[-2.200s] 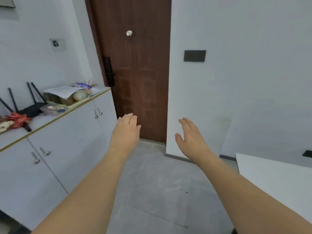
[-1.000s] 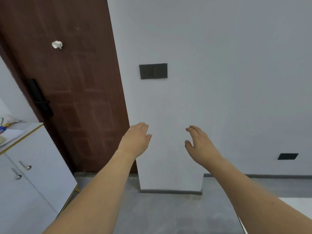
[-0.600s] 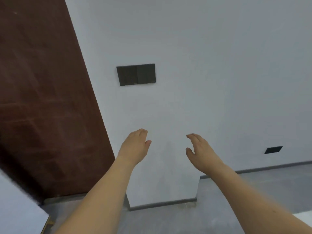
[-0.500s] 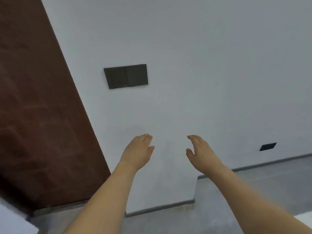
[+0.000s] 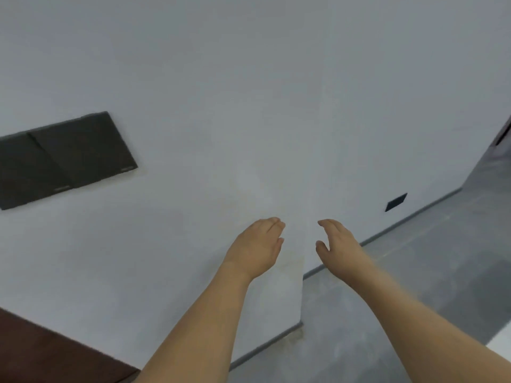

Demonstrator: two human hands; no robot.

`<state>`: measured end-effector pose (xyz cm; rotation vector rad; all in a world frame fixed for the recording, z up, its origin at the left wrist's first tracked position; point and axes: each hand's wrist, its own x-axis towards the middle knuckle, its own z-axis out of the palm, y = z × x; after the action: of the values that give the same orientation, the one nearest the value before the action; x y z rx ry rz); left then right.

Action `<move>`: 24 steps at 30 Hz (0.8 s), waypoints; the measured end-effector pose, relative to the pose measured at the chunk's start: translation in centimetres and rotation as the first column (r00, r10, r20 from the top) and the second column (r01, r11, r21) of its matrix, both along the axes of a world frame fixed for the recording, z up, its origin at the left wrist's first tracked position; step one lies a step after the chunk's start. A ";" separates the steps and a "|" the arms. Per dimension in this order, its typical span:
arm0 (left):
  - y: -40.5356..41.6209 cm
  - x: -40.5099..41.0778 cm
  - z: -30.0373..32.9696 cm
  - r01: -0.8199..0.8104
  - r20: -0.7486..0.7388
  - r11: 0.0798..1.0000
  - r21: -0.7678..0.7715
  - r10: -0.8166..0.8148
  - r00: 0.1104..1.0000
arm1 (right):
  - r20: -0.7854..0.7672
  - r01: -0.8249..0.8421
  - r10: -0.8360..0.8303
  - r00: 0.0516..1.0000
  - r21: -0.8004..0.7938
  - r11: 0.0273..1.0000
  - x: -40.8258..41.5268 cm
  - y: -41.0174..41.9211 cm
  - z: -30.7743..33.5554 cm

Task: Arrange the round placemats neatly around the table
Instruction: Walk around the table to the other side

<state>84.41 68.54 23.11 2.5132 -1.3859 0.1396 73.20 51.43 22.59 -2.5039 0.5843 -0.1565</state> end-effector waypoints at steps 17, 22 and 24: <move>-29.4 0.0 -7.1 0.619 -0.109 0.786 0.005 -0.615 0.781 | -0.155 0.742 -0.728 0.668 0.068 0.667 -10.2 -14.7 -6.8; -37.2 -3.3 -7.5 0.664 -0.112 0.747 0.029 -0.658 0.745 | -0.152 0.806 -0.793 0.590 0.069 0.587 -14.0 -19.7 -7.4; -40.3 -4.4 -7.5 0.689 -0.116 0.723 0.047 -0.681 0.723 | -0.153 0.829 -0.815 0.559 0.077 0.554 -15.0 -22.0 -7.9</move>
<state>80.06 28.24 15.64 1.8498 -2.2122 -0.1885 58.25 29.47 14.67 -1.8923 1.7372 -0.3231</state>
